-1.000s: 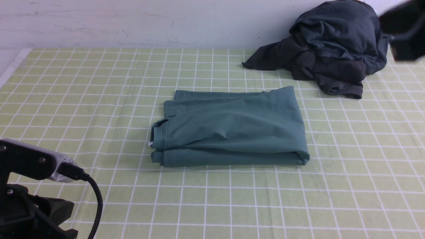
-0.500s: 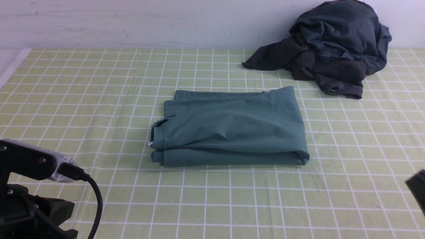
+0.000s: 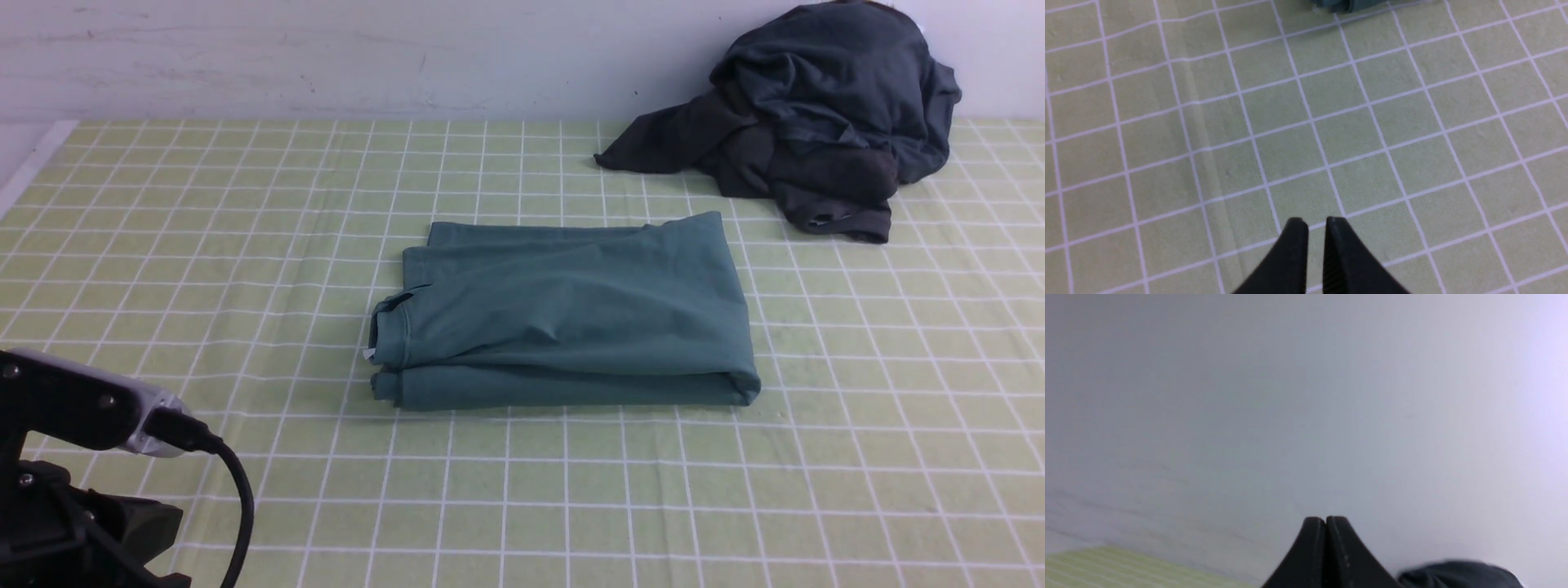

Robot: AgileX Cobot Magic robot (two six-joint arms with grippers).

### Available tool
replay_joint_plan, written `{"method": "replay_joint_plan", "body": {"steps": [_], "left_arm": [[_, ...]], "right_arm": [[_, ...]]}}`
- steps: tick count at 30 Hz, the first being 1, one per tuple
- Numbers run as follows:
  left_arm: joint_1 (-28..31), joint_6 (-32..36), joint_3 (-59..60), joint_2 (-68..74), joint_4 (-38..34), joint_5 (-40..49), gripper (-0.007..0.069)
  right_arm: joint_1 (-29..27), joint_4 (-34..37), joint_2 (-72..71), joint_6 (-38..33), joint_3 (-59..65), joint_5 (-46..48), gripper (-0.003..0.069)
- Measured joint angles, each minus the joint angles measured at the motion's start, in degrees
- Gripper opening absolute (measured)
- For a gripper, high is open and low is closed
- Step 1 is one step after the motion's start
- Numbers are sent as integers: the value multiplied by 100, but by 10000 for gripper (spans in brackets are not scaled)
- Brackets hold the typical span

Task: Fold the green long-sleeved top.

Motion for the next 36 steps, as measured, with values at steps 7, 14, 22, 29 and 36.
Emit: {"method": "replay_joint_plan", "body": {"steps": [7, 14, 22, 29, 36], "left_arm": [[0, 0, 0, 0, 0, 0, 51], [0, 0, 0, 0, 0, 0, 51], [0, 0, 0, 0, 5, 0, 51], [0, 0, 0, 0, 5, 0, 51], [0, 0, 0, 0, 5, 0, 51]], "right_arm": [[-1560, 549, 0, -5, 5, 1556, -13], [-1970, 1474, 0, -539, 5, 3111, -13], [-1718, 1894, 0, -1036, -5, 3442, -13], [-1616, 1903, 0, -1036, -5, 3447, -13], [-1616, 1419, 0, -1036, -5, 3448, -13]]}}
